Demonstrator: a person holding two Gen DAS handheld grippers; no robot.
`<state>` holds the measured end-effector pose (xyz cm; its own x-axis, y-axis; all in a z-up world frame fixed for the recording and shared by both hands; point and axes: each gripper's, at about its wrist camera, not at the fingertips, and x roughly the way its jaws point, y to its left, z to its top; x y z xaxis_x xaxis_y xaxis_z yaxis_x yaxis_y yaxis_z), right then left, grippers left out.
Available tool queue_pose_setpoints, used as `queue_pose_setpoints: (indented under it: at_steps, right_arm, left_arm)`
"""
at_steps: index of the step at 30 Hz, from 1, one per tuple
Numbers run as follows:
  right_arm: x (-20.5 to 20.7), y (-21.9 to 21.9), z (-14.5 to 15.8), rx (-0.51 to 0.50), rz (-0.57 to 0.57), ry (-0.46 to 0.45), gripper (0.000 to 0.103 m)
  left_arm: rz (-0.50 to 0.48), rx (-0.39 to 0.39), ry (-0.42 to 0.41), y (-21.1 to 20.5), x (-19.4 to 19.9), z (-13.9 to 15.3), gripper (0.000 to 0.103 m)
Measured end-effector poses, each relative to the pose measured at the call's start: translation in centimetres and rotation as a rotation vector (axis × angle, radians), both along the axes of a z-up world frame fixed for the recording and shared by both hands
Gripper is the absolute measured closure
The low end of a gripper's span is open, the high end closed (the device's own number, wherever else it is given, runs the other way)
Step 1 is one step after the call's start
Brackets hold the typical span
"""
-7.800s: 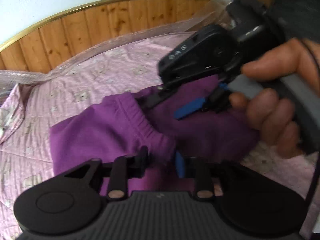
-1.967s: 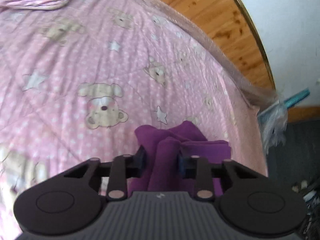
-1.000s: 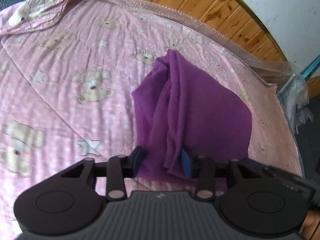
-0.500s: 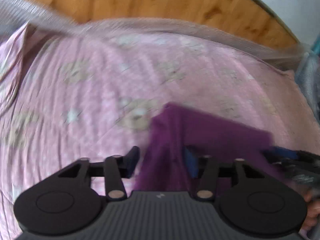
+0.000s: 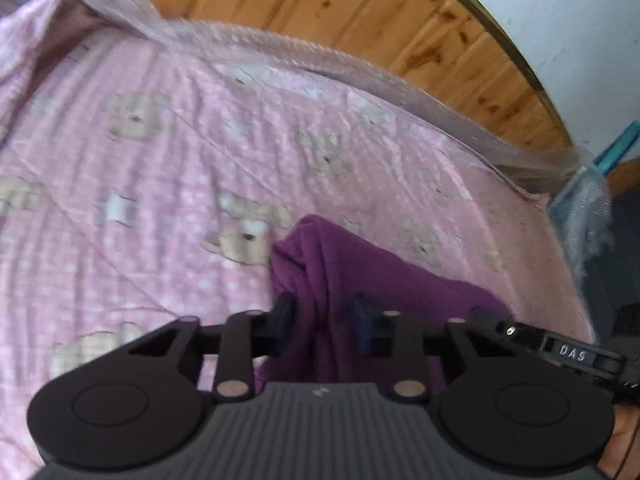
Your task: Fold clothes
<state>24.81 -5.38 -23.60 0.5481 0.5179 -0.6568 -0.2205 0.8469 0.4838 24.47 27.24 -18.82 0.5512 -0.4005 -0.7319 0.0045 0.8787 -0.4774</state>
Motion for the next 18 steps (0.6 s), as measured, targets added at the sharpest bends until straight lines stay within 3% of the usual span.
queue_pose_setpoints:
  at_steps: [1, 4, 7, 8, 9, 10, 12, 15, 18]
  right_arm:
    - [0.5, 0.5, 0.8, -0.048, 0.037, -0.022, 0.08]
    - [3.3, 2.2, 2.8, -0.152, 0.127, -0.097, 0.083]
    - [7.3, 4.5, 3.2, -0.28, 0.162, -0.13, 0.084]
    - [8.6, 5.2, 3.3, -0.322, 0.174, -0.141, 0.079]
    - [9.4, 5.3, 3.1, -0.339, 0.172, -0.125, 0.06]
    - [10.0, 5.2, 2.9, -0.347, 0.164, -0.098, 0.059]
    - [8.9, 3.6, 5.0, -0.282, 0.101, -0.134, 0.06]
    - [2.9, 0.4, 9.1, -0.136, 0.084, -0.247, 0.059]
    - [-1.6, 0.9, 8.0, -0.145, 0.191, -0.216, 0.062]
  left_arm:
    - [0.025, 0.006, -0.003, 0.2, -0.3, 0.4, 0.086]
    - [0.133, -0.013, -0.065, 1.2, -1.2, 1.5, 0.084]
    - [0.179, 0.09, 0.006, 1.0, 0.6, -0.1, 0.08]
    - [0.184, 0.096, 0.019, 1.2, 0.7, -0.2, 0.08]
    - [0.188, 0.102, 0.031, 1.4, 0.8, -0.3, 0.079]
    - [0.187, 0.091, 0.0, 1.6, 0.0, 0.7, 0.079]
    - [0.181, 0.079, -0.069, 2.0, -2.0, 2.8, 0.075]
    - [0.108, -0.013, -0.146, 0.9, -5.1, 4.7, 0.057]
    - [0.006, -0.014, -0.089, -2.2, -6.1, 2.3, 0.056]
